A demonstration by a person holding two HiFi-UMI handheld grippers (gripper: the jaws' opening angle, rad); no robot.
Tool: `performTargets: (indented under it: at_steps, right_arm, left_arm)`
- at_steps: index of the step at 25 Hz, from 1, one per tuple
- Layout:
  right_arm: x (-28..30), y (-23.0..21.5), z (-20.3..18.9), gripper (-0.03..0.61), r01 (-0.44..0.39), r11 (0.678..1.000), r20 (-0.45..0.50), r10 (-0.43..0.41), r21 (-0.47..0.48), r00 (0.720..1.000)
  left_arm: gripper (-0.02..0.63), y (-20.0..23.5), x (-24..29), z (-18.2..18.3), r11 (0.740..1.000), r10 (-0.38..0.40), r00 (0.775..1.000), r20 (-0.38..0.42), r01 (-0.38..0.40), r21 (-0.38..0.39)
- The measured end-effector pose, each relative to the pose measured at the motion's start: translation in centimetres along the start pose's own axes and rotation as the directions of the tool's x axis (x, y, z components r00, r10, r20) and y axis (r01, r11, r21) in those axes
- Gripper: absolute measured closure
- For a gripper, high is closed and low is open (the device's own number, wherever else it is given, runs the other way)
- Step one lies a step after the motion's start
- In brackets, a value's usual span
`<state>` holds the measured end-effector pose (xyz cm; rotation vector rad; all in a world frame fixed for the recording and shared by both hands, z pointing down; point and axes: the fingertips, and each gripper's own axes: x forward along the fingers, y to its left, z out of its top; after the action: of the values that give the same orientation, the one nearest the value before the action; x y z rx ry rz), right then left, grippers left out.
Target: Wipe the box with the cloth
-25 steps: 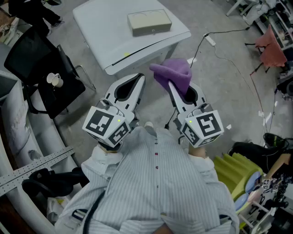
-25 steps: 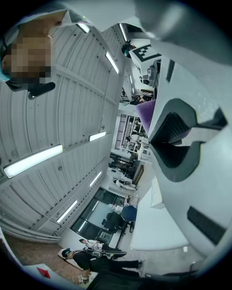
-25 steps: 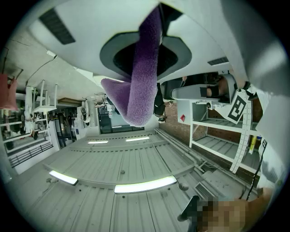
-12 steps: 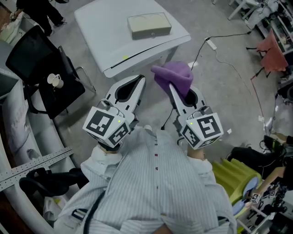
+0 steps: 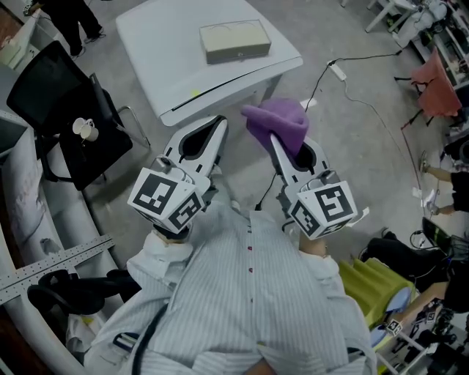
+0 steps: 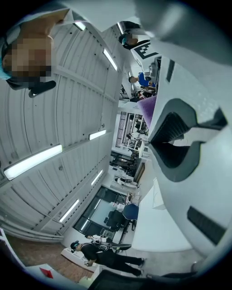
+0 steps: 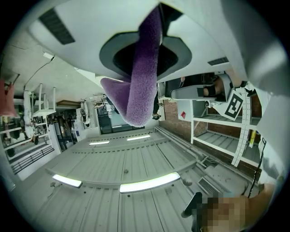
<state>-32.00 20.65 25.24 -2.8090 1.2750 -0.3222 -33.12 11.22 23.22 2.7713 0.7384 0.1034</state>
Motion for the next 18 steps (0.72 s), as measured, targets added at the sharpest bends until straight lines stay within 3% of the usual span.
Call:
performTargets:
  at_steps: [18]
  right_arm:
    - [16.5, -8.2, 1.9, 0.512, -0.020, 0.999, -0.052, 0.022, 0.030, 0.998]
  left_arm:
    - [0.603, 14.7, 11.1, 2.7, 0.999, 0.031, 0.999, -0.020, -0.032, -0.024]
